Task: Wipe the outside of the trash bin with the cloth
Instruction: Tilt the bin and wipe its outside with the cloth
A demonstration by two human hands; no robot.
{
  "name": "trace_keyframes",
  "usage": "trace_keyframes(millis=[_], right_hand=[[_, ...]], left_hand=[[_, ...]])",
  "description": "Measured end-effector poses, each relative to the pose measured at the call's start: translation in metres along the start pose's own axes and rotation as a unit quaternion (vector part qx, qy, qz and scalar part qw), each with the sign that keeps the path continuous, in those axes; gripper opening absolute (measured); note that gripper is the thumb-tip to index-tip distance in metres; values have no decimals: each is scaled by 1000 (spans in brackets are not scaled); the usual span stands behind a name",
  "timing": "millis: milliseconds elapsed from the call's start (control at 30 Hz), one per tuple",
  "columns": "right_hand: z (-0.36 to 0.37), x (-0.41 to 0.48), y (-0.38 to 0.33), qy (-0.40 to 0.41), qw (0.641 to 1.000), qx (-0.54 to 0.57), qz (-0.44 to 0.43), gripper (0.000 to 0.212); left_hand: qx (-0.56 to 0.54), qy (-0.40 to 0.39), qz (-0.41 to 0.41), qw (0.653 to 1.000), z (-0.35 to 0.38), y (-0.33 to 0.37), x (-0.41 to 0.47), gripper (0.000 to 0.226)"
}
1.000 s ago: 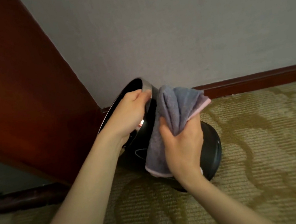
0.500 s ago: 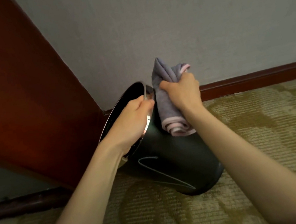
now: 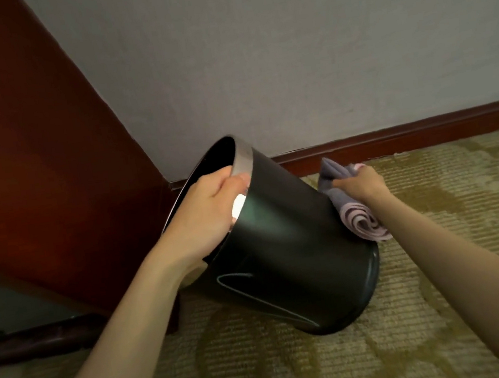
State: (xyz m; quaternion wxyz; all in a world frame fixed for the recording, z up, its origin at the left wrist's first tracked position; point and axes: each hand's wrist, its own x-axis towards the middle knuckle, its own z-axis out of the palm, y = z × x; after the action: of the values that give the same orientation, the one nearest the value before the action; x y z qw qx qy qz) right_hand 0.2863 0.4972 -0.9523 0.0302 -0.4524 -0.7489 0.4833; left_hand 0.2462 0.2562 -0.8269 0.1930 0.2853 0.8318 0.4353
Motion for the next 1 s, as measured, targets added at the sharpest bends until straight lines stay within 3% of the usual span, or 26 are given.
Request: trace_keyframes(millis=[133,267,400,600,767,1000], right_hand=[[0,-11,14,61,998,-7,-7,36],[8,-36,0,123,991,-1,-57,30],[21,-74,-37,166,975,11,-149,49],[49,-124,-65,151,937,112,-296,47],[57,-129,-41,143,908,81,-385,50],[44,-93,-10,169,930,48,-322,43]], left_hand=[[21,6,9,1000,-5,-2,7,42],[16,36,-13,999,-11,-8,19,43],[7,79,-49,996,-13,-11,32,40],[-7,144,-59,988,-15,-15,49,13],[31,183,-108,977,-27,-22,61,26],[47,258,-141,955,-49,-45,61,31]])
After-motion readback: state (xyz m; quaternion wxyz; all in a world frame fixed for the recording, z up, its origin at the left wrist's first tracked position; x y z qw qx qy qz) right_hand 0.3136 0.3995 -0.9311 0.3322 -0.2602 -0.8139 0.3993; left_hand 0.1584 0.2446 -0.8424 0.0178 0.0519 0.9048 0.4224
